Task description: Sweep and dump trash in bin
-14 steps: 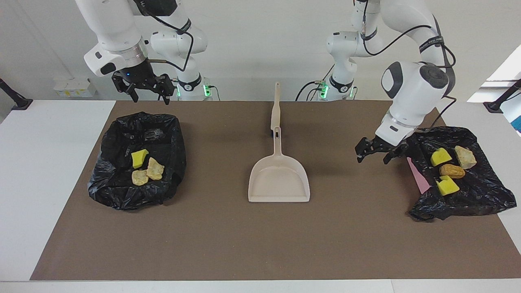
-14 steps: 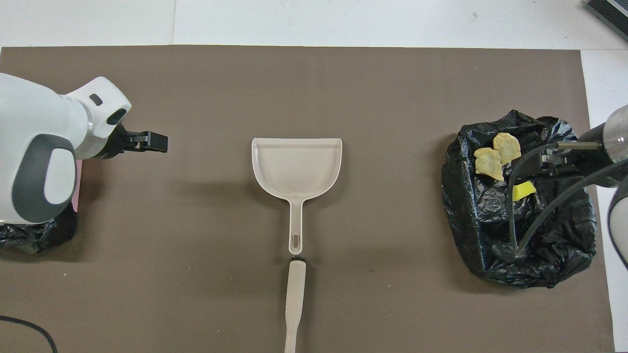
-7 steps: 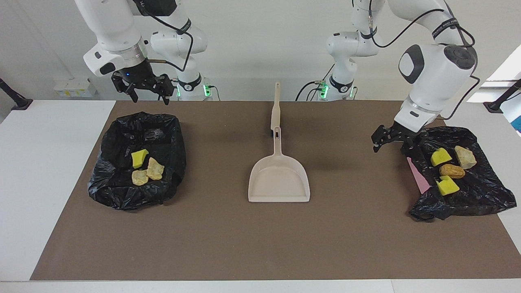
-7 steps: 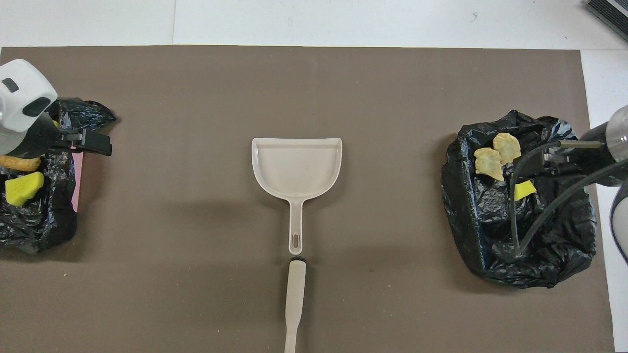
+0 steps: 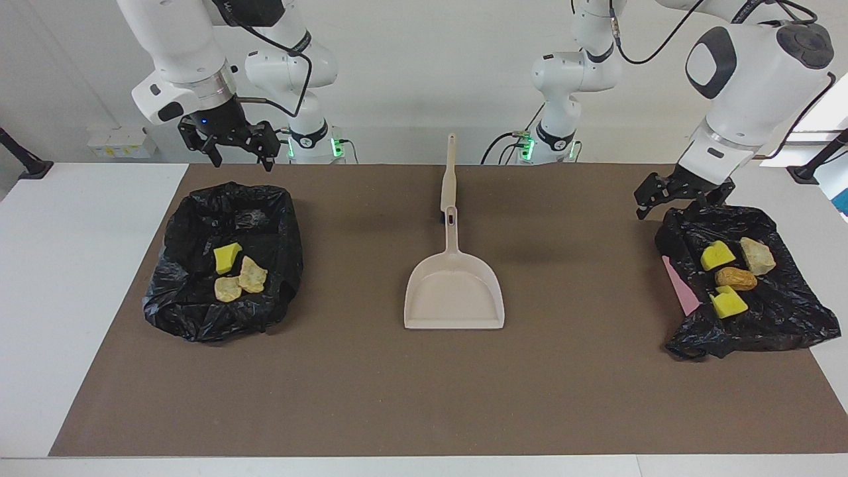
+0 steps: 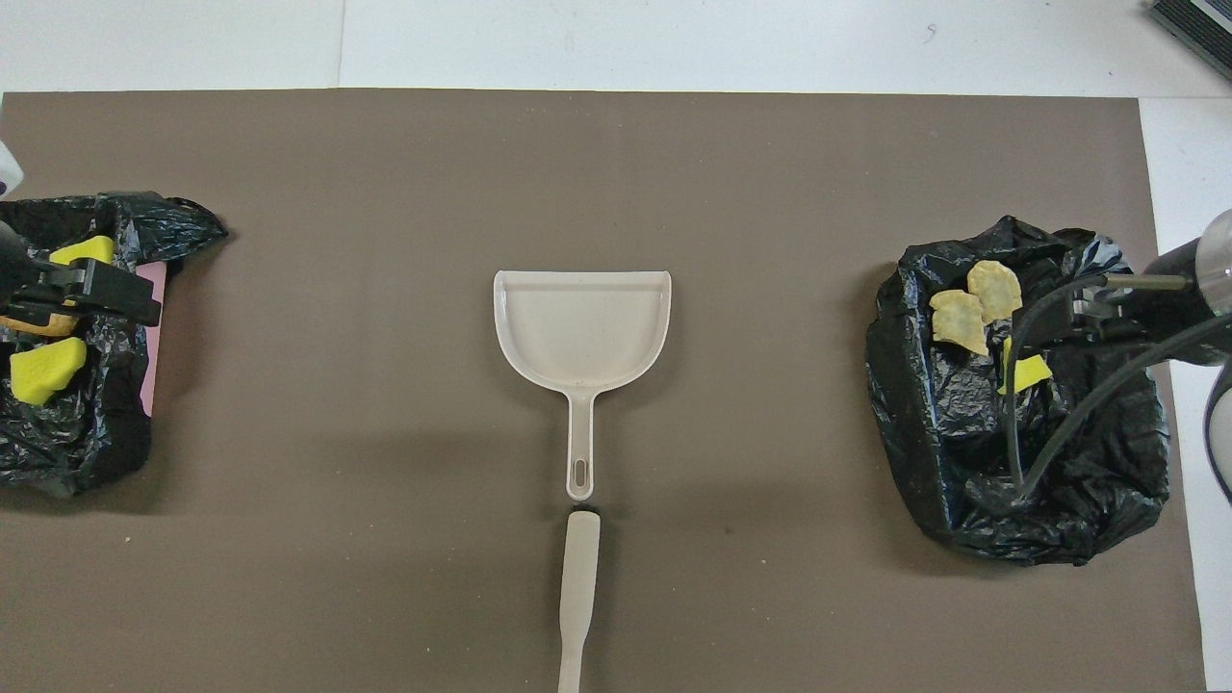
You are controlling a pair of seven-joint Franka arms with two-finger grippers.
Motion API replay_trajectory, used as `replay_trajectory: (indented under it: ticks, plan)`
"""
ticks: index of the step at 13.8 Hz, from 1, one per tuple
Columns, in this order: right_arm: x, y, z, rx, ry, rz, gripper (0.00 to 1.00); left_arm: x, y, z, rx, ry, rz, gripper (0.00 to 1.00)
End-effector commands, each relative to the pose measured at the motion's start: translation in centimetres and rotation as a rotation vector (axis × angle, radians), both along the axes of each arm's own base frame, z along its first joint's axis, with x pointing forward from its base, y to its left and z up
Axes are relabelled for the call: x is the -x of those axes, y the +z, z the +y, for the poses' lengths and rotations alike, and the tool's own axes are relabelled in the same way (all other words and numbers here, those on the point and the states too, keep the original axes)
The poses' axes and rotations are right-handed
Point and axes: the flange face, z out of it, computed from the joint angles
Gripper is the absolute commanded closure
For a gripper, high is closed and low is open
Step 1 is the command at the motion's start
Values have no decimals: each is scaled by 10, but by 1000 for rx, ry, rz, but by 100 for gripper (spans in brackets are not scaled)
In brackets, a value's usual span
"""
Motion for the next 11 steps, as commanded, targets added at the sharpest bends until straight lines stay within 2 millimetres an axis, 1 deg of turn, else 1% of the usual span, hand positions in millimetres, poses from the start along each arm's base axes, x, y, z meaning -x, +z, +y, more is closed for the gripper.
replay_trajectory:
  ticks: [1, 3, 11]
  plan:
    - [0, 0, -3, -4, -22, -15, 0, 9, 19, -7, -41, -29, -30, 0]
    - [0, 0, -2, -9, -22, -16, 0, 12, 13, -9, -40, -33, -20, 0]
    - [1, 0, 0, -10, -19, -15, 0, 11, 14, -9, -32, -25, -30, 0]
